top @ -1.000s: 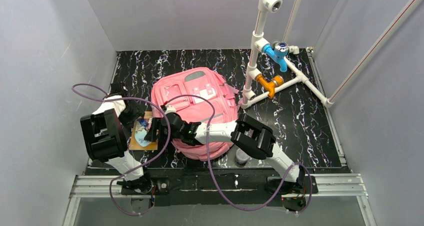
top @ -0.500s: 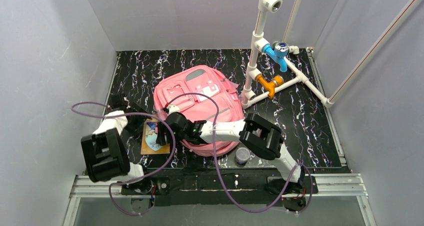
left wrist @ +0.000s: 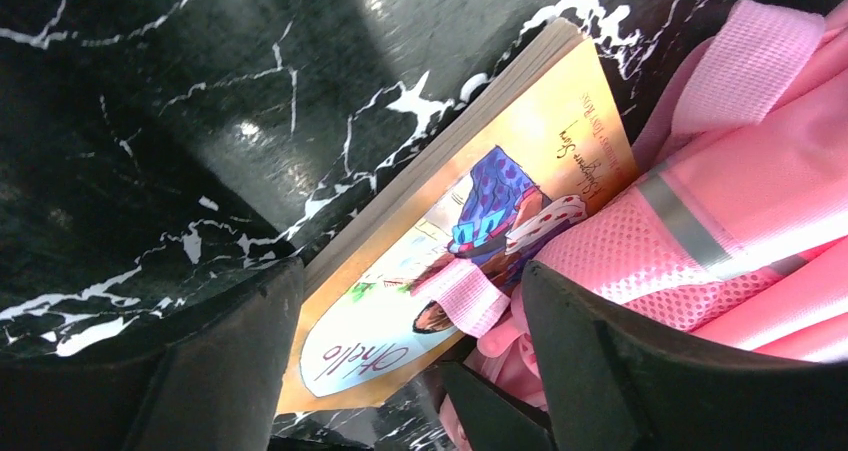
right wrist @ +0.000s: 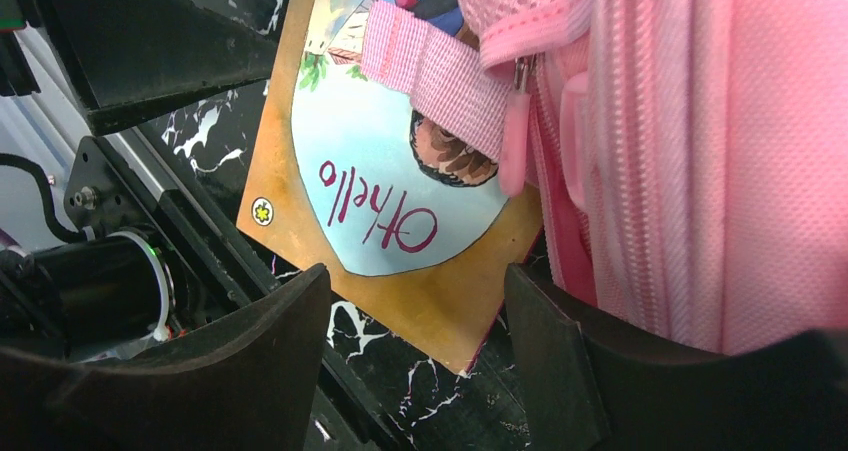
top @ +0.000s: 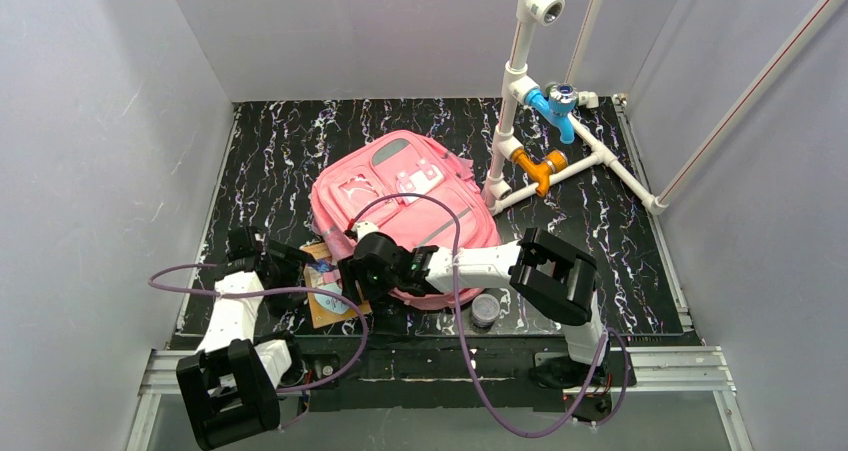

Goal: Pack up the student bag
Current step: Pick up the book from the center of the board.

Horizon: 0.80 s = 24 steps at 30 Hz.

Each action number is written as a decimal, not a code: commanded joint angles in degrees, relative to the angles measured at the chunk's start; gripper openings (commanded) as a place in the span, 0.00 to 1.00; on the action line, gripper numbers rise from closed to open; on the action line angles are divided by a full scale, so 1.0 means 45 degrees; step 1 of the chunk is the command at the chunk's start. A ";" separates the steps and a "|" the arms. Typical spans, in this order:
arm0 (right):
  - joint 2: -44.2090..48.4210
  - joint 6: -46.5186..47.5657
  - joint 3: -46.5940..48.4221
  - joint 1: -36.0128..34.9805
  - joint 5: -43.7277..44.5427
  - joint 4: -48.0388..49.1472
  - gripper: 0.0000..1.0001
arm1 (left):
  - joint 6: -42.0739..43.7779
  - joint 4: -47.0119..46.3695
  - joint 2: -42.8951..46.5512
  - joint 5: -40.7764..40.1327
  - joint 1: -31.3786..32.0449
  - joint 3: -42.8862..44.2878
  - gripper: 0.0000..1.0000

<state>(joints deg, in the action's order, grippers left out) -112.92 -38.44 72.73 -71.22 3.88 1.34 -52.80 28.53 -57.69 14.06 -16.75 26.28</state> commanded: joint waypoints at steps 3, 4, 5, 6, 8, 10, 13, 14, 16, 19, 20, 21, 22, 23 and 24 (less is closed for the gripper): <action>-0.0243 -0.0201 -0.0703 0.0300 -0.0059 0.0248 0.72 | -0.0098 0.1212 0.0626 0.0429 0.0108 -0.0241 0.61; -0.0373 -0.0318 -0.0753 0.0300 -0.0159 0.0424 0.72 | 0.0053 0.1227 0.0691 0.0683 0.0100 -0.0070 0.56; -0.0479 -0.0413 -0.0825 0.0300 -0.0279 0.0600 0.72 | 0.0080 0.1277 0.0757 0.0910 0.0108 0.0078 0.53; -0.0549 -0.0498 -0.0856 0.0300 -0.0352 0.0734 0.71 | 0.0032 0.1325 0.0846 0.1139 0.0110 0.0170 0.52; -0.0684 -0.0567 -0.0859 0.0300 -0.0481 0.0909 0.71 | -0.0141 0.1280 0.1211 0.1522 0.0110 0.0199 0.51; -0.0786 -0.0520 -0.0737 0.0300 -0.0493 0.0860 0.71 | -0.0326 0.1183 0.1770 0.1758 0.0108 0.0082 0.51; -0.0899 -0.0530 -0.0616 0.0300 -0.0520 0.0791 0.71 | -0.0355 0.0857 0.2649 0.2108 0.0105 -0.0091 0.50; -0.0926 -0.0549 -0.0615 0.0300 -0.0565 0.0829 0.71 | -0.0321 0.0755 0.2872 0.2253 0.0109 -0.0105 0.50; -0.1005 -0.0588 -0.0642 0.0300 -0.0632 0.0890 0.71 | -0.0094 0.0474 0.3115 0.2632 0.0146 -0.0047 0.47; -0.1020 -0.0751 -0.0806 0.0308 -0.0762 0.1108 0.71 | 0.0429 0.0236 0.3058 0.2707 0.0238 -0.0022 0.47; -0.1005 -0.0777 -0.0827 0.0318 -0.0764 0.1139 0.71 | 0.0468 0.0165 0.2962 0.2696 0.0245 -0.0096 0.47; -0.0968 -0.0775 -0.0830 0.0314 -0.0755 0.1146 0.71 | 0.0537 0.0095 0.2831 0.2729 0.0246 -0.0157 0.46; -0.0920 -0.0775 -0.0813 0.0309 -0.0763 0.1146 0.71 | 0.0582 0.0003 0.2665 0.2828 0.0234 -0.0201 0.44; -0.0880 -0.0775 -0.0811 0.0318 -0.0762 0.1147 0.71 | 0.0639 -0.0087 0.2513 0.2934 0.0235 -0.0228 0.41; -0.0850 -0.0759 -0.0796 0.0319 -0.0747 0.1147 0.71 | 0.0680 -0.0193 0.2384 0.3047 0.0245 -0.0244 0.37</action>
<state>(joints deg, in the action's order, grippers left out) -114.43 -41.82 70.67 -70.63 -0.19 9.26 -51.46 29.85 -45.08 23.57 -15.94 25.36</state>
